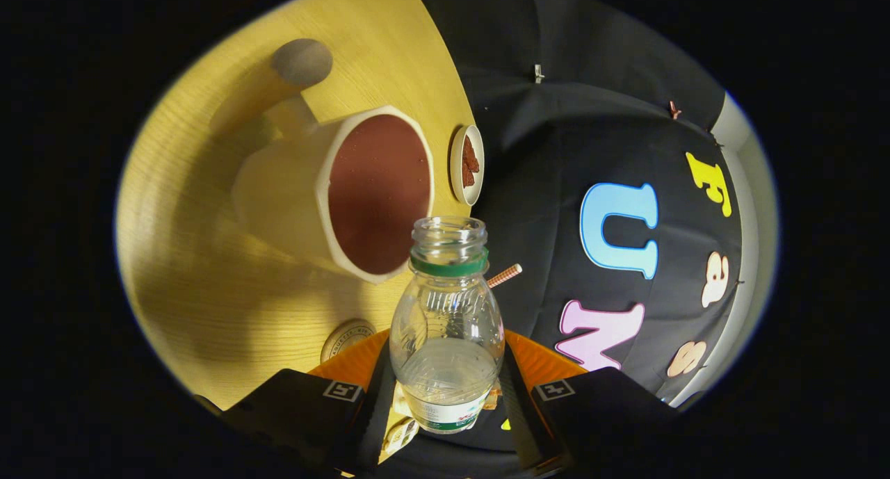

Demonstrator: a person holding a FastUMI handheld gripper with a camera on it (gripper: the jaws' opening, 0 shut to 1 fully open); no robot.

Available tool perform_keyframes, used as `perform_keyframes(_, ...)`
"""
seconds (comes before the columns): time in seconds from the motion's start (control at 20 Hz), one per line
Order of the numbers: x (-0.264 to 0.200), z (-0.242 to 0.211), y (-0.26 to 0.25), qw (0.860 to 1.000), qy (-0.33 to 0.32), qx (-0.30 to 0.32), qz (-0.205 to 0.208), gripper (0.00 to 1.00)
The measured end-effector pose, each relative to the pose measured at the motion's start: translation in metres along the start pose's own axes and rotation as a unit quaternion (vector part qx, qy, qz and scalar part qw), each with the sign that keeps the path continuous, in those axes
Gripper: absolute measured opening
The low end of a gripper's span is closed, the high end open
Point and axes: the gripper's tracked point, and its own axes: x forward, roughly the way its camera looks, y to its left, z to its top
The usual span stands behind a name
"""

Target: Take the bottle from table, then pour the juice into the cup, finally place the bottle on the coaster

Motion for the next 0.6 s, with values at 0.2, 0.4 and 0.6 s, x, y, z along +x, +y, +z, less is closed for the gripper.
perform_keyframes(0.2, -0.002, 0.008, -0.003, 1.000, -0.008, -0.028, -0.004, 0.75)
perform_keyframes(0.4, 0.000, 0.008, -0.003, 0.998, -0.007, -0.057, 0.001, 0.74)
perform_keyframes(0.6, 0.000, 0.014, -0.007, 0.998, -0.010, -0.065, -0.001, 0.74)
